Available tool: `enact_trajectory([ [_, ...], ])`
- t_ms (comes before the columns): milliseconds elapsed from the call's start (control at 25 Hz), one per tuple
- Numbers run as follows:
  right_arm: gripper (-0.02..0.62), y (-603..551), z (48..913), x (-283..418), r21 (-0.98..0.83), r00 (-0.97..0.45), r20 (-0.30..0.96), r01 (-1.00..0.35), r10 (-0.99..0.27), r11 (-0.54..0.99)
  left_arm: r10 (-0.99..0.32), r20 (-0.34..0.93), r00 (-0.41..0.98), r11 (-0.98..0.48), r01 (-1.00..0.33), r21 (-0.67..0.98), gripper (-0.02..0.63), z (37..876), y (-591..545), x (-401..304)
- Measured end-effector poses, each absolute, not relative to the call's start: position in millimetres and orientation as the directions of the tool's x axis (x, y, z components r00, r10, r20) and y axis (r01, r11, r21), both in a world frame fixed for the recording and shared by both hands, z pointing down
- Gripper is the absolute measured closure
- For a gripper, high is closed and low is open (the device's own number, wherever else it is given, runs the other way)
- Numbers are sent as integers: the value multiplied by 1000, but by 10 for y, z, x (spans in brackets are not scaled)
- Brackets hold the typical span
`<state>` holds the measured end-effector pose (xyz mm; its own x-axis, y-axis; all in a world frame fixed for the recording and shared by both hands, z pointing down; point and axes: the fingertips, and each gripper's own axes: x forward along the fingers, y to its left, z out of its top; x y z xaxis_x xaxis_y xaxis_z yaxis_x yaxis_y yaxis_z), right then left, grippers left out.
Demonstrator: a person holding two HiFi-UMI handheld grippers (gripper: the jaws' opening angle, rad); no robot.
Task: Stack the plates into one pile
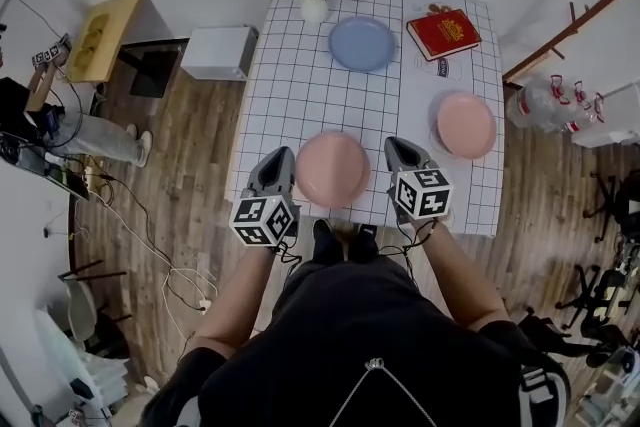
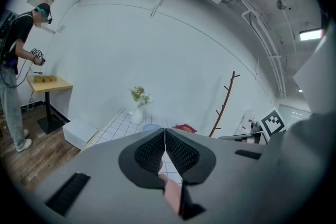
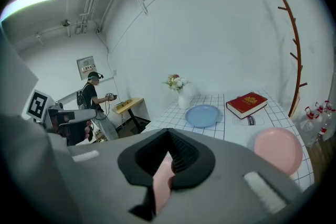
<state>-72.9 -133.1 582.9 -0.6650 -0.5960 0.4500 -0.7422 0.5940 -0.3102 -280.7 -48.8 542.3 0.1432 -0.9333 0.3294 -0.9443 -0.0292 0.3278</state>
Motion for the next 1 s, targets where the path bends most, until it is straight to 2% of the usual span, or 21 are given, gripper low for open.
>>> enact_trajectory([
  [400,588,-1232,6633,-731,-326,-632,557,-763,-538,558,-882,454,123,40,-942,332,580,6154,-385,-2948],
  [440,578,-1216,6713,-743,-334,-636,567,-758,-523,560,-877,464,125,43,-941,334,580,6227,-382,-2955],
  [480,479,-1198,6793,-762,-346,-643,576,-751,-505,563,-871,474,127,46,-941,336,580,6302,-379,-2962],
  [520,466,-1178,6872,-776,-356,-648,584,-745,-488,564,-865,484,128,48,-941,335,577,6376,-372,-2967],
  [720,441,-1078,7267,-780,-381,-640,633,-747,-436,544,-823,553,131,61,-947,317,552,6788,-277,-2979],
  [1000,414,-993,7864,-807,-435,-622,701,-760,-347,484,-721,677,150,182,-901,394,503,7539,-141,-3066],
])
